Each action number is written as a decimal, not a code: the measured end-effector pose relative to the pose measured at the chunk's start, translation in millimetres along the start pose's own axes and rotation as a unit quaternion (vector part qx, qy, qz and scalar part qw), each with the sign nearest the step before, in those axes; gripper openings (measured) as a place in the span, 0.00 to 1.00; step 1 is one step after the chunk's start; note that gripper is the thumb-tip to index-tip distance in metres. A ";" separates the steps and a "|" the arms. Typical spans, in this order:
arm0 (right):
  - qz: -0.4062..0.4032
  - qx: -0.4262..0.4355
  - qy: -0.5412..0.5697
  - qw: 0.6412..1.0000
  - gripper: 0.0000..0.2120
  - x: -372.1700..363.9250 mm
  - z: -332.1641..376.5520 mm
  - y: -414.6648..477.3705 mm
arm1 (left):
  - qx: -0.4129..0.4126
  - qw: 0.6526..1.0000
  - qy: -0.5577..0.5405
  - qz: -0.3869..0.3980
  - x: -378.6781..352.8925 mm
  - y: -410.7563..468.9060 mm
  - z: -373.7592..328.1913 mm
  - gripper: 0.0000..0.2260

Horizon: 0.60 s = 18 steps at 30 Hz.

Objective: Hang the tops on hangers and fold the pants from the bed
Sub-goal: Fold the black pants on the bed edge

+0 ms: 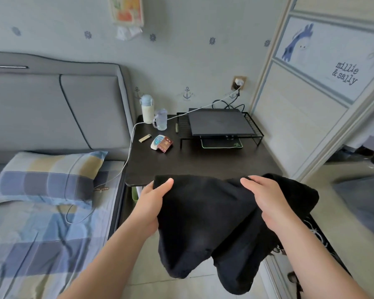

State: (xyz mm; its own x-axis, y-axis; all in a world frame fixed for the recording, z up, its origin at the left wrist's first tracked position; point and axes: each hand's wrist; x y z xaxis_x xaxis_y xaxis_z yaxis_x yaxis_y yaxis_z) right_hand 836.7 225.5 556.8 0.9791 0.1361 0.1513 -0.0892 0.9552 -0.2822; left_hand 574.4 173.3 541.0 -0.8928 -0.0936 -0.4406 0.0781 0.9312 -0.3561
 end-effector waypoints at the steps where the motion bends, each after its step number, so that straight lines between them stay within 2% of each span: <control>1: 0.003 0.004 0.005 1.000 0.11 3.8 6.6 -2.6 | -0.012 1.000 0.002 -0.001 -5.5 -2.9 -5.8 0.09; 3: 0.006 0.018 0.018 1.000 0.05 12.3 19.5 -7.6 | -0.037 0.999 0.010 -0.006 -17.0 -9.1 -16.9 0.09; 5: 0.008 0.040 0.024 0.999 0.05 18.4 34.6 -13.8 | -0.061 0.998 0.015 -0.011 -29.1 -15.0 -26.8 0.10; 8: 0.012 0.078 0.032 0.996 0.12 27.2 59.3 -25.5 | -0.104 0.994 0.020 -0.013 -49.0 -25.7 -39.1 0.08; 12: 0.013 0.115 0.048 0.992 0.07 42.0 93.7 -38.4 | -0.163 0.986 0.040 -0.009 -75.1 -38.7 -53.6 0.07; 18: 0.004 0.203 0.058 0.977 0.06 58.2 153.3 -53.5 | -0.236 0.969 0.066 -0.027 -106.4 -49.9 -88.2 0.06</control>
State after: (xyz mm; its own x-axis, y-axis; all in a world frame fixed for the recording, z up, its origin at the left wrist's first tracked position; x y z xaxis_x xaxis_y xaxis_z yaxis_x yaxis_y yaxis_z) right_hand 870.4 222.6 726.0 0.9901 0.1358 0.0360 -0.1392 0.9830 0.1200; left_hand 626.3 167.8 678.3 -0.9416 -0.1289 -0.3110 -0.1532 0.9867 0.0549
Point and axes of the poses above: each hand's wrist, its own y-axis towards the middle knuckle, its own x-axis out of the back of the hand, z = x × y, and after that the axes turned 11 degrees about z, right-handed
